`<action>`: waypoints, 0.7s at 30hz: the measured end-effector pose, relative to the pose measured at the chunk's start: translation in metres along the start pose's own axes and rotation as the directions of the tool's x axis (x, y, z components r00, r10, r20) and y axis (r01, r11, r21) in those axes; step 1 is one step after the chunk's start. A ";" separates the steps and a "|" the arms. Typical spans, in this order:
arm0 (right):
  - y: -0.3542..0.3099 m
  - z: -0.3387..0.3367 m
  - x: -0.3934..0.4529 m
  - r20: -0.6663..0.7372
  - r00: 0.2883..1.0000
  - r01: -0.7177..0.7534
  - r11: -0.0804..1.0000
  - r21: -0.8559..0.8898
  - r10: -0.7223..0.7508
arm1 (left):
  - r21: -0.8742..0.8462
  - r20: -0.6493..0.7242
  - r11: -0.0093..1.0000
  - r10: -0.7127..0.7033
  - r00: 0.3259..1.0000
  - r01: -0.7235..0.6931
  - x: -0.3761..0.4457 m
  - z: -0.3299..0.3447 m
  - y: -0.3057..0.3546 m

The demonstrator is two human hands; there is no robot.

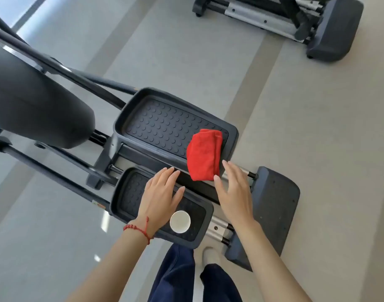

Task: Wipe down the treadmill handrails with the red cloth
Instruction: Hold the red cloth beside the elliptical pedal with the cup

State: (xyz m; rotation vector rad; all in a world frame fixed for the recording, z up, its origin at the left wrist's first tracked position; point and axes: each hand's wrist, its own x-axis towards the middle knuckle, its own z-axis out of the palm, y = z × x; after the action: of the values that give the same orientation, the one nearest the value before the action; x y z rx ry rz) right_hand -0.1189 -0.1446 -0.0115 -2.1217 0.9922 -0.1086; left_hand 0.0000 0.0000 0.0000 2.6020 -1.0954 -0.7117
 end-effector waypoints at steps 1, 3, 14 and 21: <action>0.001 0.004 0.007 -0.022 1.000 -0.008 1.000 0.006 0.008 | -0.015 -0.009 1.000 0.001 1.000 -0.002 0.006 0.002 -0.004; 0.003 0.012 0.020 -0.038 0.999 -0.021 1.000 0.003 0.021 | -0.032 -0.027 0.999 0.000 1.000 -0.001 0.017 0.006 -0.012; 0.013 0.051 0.074 -0.065 0.997 -0.050 0.998 -0.047 0.046 | -0.157 -0.074 0.988 -0.008 0.997 -0.004 0.065 0.017 -0.026; 0.016 0.074 0.079 -0.108 0.990 -0.094 0.996 0.014 0.094 | -0.162 -0.061 0.987 -0.008 0.998 -0.002 0.084 0.026 -0.033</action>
State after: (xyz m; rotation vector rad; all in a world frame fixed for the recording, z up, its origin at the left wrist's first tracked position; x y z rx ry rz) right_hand -0.0464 -0.1594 -0.0923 -2.0755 1.1520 -0.1832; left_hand 0.0568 -0.0382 -0.0637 2.4716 -0.9726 -0.6865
